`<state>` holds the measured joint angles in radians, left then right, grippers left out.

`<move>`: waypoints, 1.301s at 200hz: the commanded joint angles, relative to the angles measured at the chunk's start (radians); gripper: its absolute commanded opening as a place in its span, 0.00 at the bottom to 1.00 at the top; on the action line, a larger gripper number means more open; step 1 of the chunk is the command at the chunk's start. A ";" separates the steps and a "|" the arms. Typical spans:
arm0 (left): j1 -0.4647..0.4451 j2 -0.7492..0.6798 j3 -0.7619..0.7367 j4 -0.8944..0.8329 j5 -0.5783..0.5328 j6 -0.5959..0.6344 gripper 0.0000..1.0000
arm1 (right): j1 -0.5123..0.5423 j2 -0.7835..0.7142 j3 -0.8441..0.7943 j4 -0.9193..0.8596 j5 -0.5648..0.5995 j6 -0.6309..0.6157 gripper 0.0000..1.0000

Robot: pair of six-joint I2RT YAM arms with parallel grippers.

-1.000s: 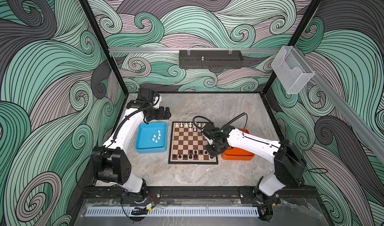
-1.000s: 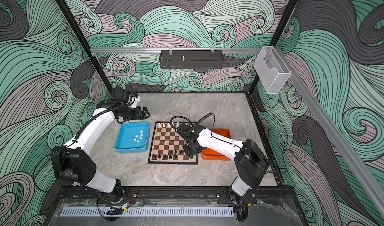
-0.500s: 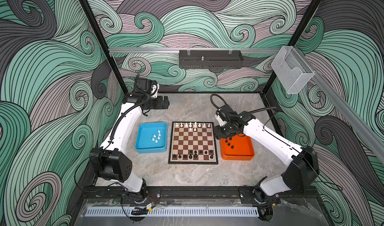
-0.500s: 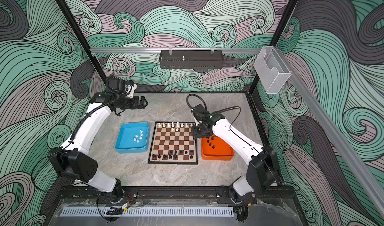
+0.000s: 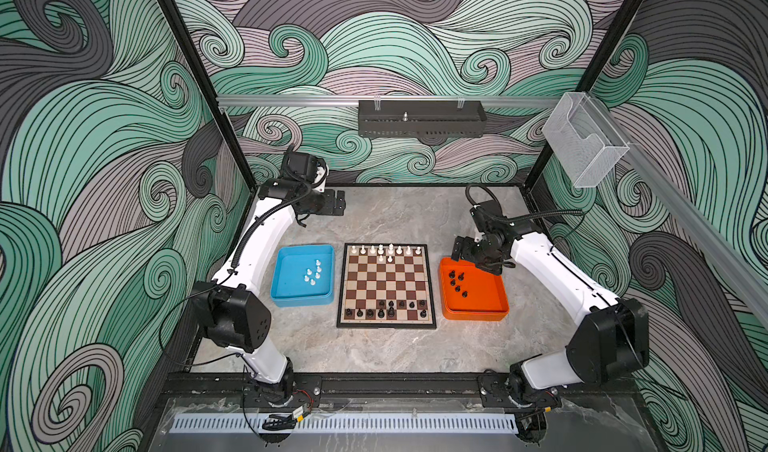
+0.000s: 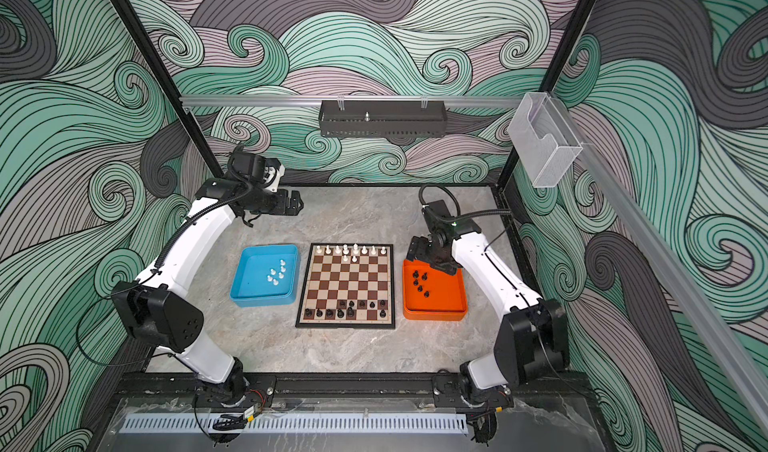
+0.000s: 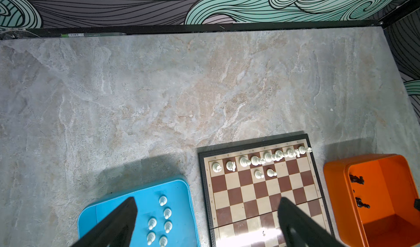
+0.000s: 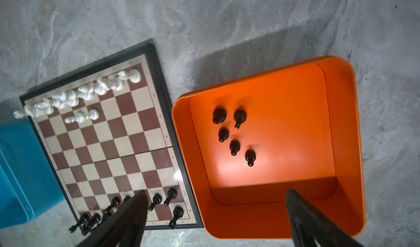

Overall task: Set up the chess pieces on the board
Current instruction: 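Move the right gripper back over the orange tray and lower toward a black piece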

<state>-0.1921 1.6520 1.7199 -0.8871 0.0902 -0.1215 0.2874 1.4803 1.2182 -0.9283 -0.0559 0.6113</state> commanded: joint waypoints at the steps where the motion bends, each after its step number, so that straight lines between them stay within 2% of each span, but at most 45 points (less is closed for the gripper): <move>1: -0.003 0.005 0.028 -0.023 -0.024 0.015 0.99 | -0.046 0.026 -0.048 0.025 -0.060 0.131 0.87; 30: -0.002 0.015 0.021 -0.015 -0.015 0.034 0.99 | -0.088 0.061 -0.090 0.074 -0.106 0.198 0.71; 112: -0.002 0.035 -0.010 -0.004 0.001 0.051 0.99 | -0.109 0.172 -0.111 0.145 -0.127 0.271 0.49; 153: -0.003 0.036 -0.017 -0.003 -0.002 0.058 0.99 | -0.110 0.217 -0.117 0.169 -0.124 0.271 0.41; 210: -0.002 0.049 -0.016 -0.003 -0.004 0.059 0.99 | -0.112 0.254 -0.112 0.182 -0.112 0.255 0.39; 260: -0.003 0.059 -0.011 -0.003 -0.004 0.059 0.99 | -0.117 0.275 -0.112 0.195 -0.108 0.246 0.32</move>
<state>-0.1921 1.6974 1.7031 -0.8818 0.0864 -0.0708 0.1791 1.7367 1.1080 -0.7368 -0.1822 0.8673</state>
